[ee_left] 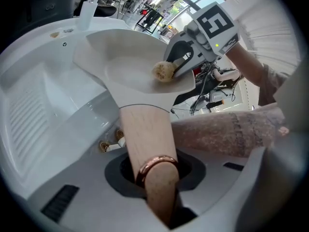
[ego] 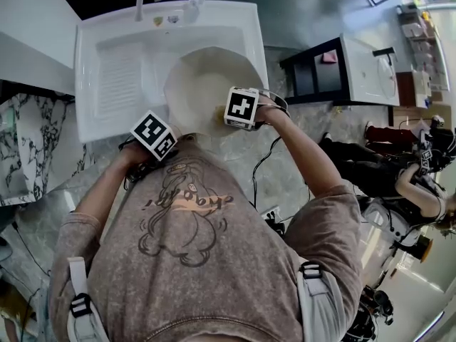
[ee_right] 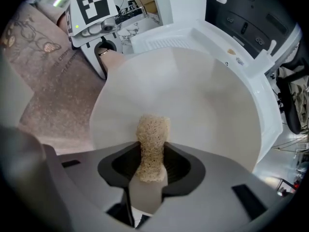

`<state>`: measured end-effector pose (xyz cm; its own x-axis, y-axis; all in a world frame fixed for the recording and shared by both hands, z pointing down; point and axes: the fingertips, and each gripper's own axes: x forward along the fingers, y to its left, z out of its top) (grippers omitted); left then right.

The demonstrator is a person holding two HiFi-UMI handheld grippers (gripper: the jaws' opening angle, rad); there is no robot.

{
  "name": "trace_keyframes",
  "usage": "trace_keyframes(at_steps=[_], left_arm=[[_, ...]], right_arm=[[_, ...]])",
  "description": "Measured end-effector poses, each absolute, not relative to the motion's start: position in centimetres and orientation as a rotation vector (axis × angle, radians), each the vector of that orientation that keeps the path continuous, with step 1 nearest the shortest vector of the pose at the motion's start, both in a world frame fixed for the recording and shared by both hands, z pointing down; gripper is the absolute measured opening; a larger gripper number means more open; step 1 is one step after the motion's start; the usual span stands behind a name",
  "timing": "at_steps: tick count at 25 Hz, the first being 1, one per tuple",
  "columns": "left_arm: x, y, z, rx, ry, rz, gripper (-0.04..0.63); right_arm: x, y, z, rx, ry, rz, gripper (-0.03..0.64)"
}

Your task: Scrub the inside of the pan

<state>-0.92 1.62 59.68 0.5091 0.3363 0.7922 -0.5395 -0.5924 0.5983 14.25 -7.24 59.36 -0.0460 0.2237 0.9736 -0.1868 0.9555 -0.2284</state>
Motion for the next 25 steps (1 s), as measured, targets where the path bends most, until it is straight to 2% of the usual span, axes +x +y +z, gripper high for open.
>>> trace_keyframes(at_steps=[9,25], left_arm=[[-0.8,1.8,59.8,1.85,-0.161,1.206,0.104],[-0.8,2.2,60.0,1.827,-0.122,1.177,0.095]], right_arm=[[9.2,-5.2,59.5,-0.097,-1.74,0.436,0.152],[2.6,-8.0,61.6,-0.081,-1.826,0.382,0.153]])
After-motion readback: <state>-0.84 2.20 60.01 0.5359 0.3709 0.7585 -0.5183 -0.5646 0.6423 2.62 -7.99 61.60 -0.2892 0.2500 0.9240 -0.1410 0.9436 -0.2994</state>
